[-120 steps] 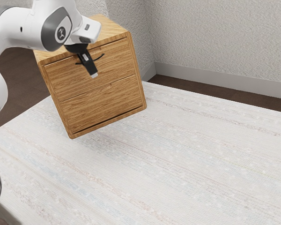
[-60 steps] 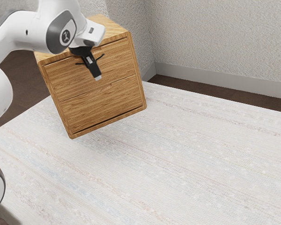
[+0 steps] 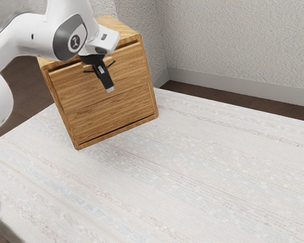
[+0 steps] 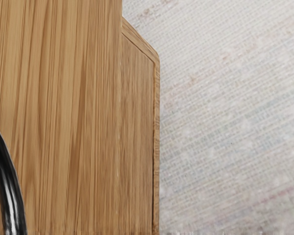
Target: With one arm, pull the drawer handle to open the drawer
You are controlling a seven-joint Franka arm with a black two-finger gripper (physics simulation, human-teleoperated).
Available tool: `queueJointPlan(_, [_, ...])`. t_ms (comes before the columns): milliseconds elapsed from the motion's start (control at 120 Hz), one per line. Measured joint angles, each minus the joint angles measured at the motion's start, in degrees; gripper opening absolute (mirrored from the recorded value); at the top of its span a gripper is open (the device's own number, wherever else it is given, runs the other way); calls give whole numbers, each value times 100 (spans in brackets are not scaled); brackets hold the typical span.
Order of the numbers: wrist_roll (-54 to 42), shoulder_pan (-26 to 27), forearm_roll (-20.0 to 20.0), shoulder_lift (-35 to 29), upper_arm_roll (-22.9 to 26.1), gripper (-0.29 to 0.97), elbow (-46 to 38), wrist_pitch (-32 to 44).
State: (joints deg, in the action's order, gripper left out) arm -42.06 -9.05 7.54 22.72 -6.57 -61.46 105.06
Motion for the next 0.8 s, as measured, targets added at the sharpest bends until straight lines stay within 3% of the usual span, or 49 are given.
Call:
queueJointPlan(192, [54,137,26,-408,-23,66,-624,57])
queueJointPlan(333, [107,291,69,-661,-55,54,-937,145])
queueJointPlan(525, [215,486,199,-902,-51,63,-1319,238])
queueJointPlan(800, [367,697,294,-1242,-67,49,-1721,385])
